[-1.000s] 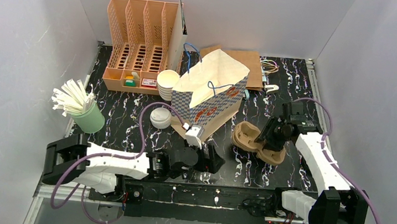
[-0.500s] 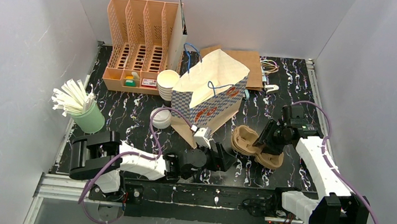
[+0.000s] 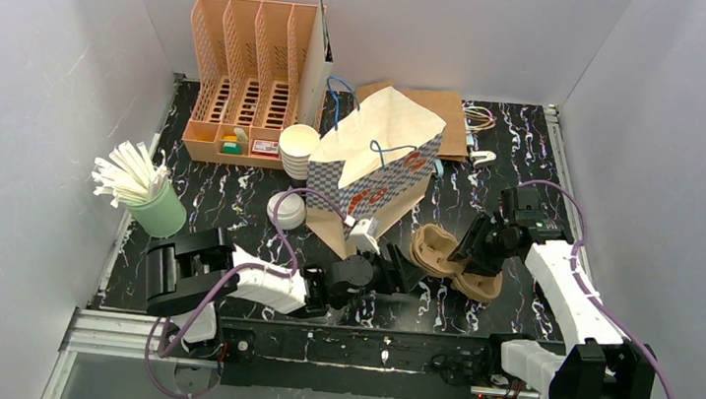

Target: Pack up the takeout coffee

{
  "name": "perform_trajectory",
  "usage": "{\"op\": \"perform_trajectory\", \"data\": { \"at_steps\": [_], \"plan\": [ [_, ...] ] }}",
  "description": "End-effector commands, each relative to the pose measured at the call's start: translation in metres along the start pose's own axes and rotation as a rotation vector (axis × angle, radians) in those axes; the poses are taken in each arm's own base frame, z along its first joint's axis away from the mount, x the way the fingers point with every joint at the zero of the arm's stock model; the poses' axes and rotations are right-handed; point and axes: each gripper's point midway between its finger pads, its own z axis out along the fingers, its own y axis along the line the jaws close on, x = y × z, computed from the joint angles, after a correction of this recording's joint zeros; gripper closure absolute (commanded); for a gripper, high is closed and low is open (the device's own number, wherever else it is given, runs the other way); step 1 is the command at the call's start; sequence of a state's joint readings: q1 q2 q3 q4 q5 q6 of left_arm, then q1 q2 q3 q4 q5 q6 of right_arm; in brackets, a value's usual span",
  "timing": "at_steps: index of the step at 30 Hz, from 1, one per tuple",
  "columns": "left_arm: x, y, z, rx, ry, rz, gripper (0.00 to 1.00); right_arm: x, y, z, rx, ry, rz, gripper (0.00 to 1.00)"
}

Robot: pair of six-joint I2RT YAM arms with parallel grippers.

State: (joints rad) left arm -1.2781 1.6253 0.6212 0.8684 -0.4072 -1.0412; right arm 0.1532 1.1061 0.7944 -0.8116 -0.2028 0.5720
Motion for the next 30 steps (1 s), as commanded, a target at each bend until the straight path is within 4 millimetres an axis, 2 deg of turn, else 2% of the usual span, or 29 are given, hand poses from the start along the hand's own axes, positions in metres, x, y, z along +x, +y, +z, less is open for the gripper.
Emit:
{"op": "perform_trajectory", "data": {
  "at_steps": [1, 17, 25, 30],
  "plan": [
    [-0.015, -0.013, 0.008, 0.032, -0.044, -0.027, 0.38, -0.005, 0.011, -0.004, -0.043, -0.012, -0.028, 0.49],
    [-0.02, -0.004, 0.02, 0.023, -0.054, -0.032, 0.37, -0.002, 0.015, -0.008, -0.061, 0.002, -0.035, 0.49],
    [-0.016, 0.014, 0.021, -0.021, -0.055, -0.031, 0.41, -0.005, 0.021, -0.018, -0.074, -0.008, -0.041, 0.48],
    [-0.014, 0.016, 0.02, -0.021, -0.045, -0.005, 0.33, -0.007, 0.02, -0.017, -0.062, -0.01, -0.031, 0.48]
  ]
}}
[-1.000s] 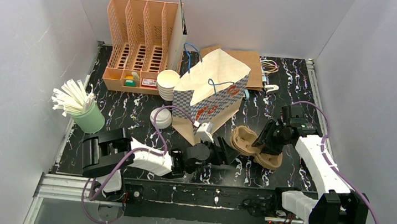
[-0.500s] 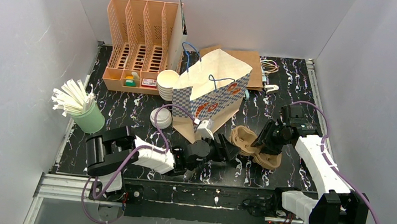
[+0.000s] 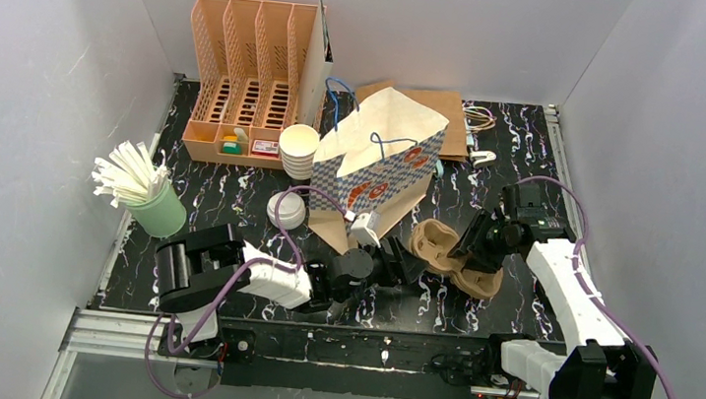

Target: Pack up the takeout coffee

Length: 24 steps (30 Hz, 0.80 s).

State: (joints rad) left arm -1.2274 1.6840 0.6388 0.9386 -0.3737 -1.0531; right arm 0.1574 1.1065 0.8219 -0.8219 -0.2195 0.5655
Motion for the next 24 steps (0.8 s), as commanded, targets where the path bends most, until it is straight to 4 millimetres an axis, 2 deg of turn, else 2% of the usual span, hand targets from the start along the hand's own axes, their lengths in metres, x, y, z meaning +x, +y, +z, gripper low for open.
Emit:
{"op": "perform_trajectory", "data": {
  "at_steps": [1, 4, 10, 15, 19, 20, 24],
  "plan": [
    [-0.003, 0.011, 0.004, -0.029, -0.017, 0.039, 0.3, -0.003, 0.012, -0.01, -0.038, -0.002, -0.014, 0.48],
    [-0.003, 0.011, 0.004, -0.028, -0.017, 0.05, 0.23, -0.002, 0.014, -0.009, -0.051, 0.009, -0.005, 0.48],
    [-0.002, 0.009, 0.004, -0.02, -0.012, 0.068, 0.27, -0.002, 0.016, -0.008, -0.057, 0.01, -0.003, 0.48],
    [0.007, 0.004, 0.0, 0.018, 0.037, 0.085, 0.18, -0.006, 0.013, -0.007, -0.033, -0.004, 0.002, 0.48],
    [0.004, 0.0, -0.006, 0.034, 0.025, 0.102, 0.15, -0.008, 0.013, -0.006, -0.025, -0.001, 0.001, 0.48],
    [0.002, 0.001, -0.006, 0.032, 0.017, 0.105, 0.16, -0.008, 0.013, -0.006, -0.026, 0.002, 0.0, 0.48],
    [-0.002, 0.003, -0.006, 0.019, -0.005, 0.119, 0.3, -0.008, 0.017, -0.008, -0.043, 0.004, -0.002, 0.48]
  ]
}}
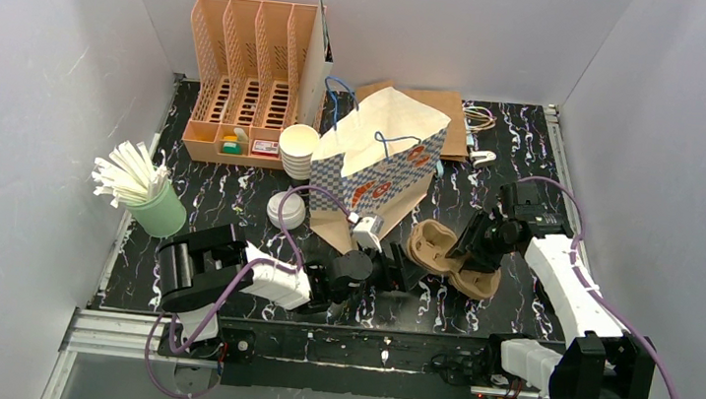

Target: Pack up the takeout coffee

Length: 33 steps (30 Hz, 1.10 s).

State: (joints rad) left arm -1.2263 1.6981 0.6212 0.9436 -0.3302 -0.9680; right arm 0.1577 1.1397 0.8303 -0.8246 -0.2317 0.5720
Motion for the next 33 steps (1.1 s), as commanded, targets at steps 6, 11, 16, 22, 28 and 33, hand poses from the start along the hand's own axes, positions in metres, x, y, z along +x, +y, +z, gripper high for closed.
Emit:
{"op": "perform_trajectory", "data": {
  "at_steps": [6, 11, 16, 22, 28, 33],
  "plan": [
    [-0.02, -0.007, -0.003, 0.009, -0.076, 0.046, 0.23, -0.006, 0.018, -0.015, -0.059, -0.019, -0.018, 0.48],
    [-0.024, -0.01, -0.001, 0.011, -0.091, 0.051, 0.21, -0.002, 0.018, -0.013, -0.07, -0.003, -0.014, 0.49],
    [-0.029, -0.013, 0.0, 0.017, -0.102, 0.057, 0.18, 0.0, 0.017, -0.012, -0.07, 0.004, -0.015, 0.49],
    [-0.03, -0.024, 0.001, 0.054, -0.095, 0.049, 0.13, 0.0, 0.016, -0.01, -0.067, 0.005, -0.018, 0.49],
    [-0.039, -0.035, -0.001, 0.118, -0.124, -0.021, 0.25, 0.001, 0.019, -0.012, -0.083, 0.011, -0.016, 0.49],
    [-0.04, -0.032, 0.002, 0.127, -0.125, -0.055, 0.38, 0.001, 0.02, -0.013, -0.09, 0.012, -0.017, 0.49]
  ]
}}
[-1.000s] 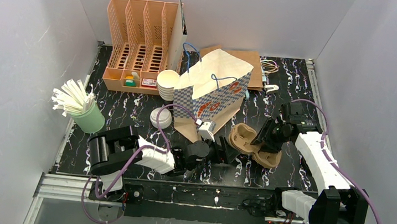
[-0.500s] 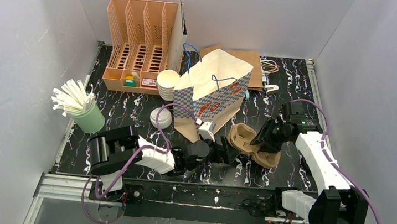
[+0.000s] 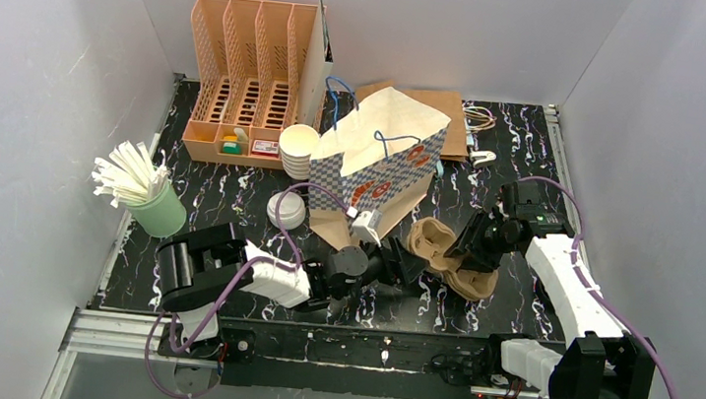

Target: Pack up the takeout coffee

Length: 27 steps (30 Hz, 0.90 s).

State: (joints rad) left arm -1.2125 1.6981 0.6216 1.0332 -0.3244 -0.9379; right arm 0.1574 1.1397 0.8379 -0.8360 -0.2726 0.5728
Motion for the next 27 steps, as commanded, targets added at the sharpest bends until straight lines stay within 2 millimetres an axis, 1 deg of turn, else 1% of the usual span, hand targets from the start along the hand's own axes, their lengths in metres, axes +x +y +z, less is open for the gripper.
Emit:
{"op": "perform_trajectory", "data": {
  "at_steps": [1, 4, 6, 11, 13, 16, 21, 24, 27],
  "plan": [
    [-0.023, -0.016, 0.002, 0.058, -0.07, -0.053, 0.42, -0.002, 0.015, -0.01, -0.059, -0.012, -0.021, 0.49],
    [-0.022, -0.01, 0.003, 0.045, -0.069, -0.056, 0.46, -0.002, 0.016, -0.011, -0.063, -0.013, -0.021, 0.49],
    [-0.021, -0.008, 0.003, 0.041, -0.068, -0.053, 0.46, -0.003, 0.017, -0.013, -0.062, -0.015, -0.021, 0.49],
    [-0.018, -0.008, -0.004, 0.058, -0.044, -0.039, 0.27, -0.009, 0.014, -0.013, -0.032, -0.029, -0.013, 0.48],
    [-0.017, -0.01, -0.009, 0.073, -0.036, -0.028, 0.26, -0.009, 0.016, -0.011, -0.039, -0.015, -0.011, 0.48],
    [-0.018, -0.008, -0.018, 0.079, -0.031, -0.014, 0.26, -0.007, 0.021, -0.013, -0.066, 0.001, -0.009, 0.48],
    [-0.02, -0.003, -0.028, 0.074, -0.035, -0.005, 0.4, -0.007, 0.029, -0.017, -0.096, 0.003, 0.003, 0.49],
    [-0.023, -0.004, -0.028, 0.074, -0.049, -0.007, 0.41, -0.007, 0.033, -0.019, -0.112, 0.008, 0.006, 0.49],
    [-0.026, -0.013, -0.026, 0.099, -0.053, 0.003, 0.36, -0.005, 0.032, -0.019, -0.111, 0.013, 0.011, 0.5]
  ]
}}
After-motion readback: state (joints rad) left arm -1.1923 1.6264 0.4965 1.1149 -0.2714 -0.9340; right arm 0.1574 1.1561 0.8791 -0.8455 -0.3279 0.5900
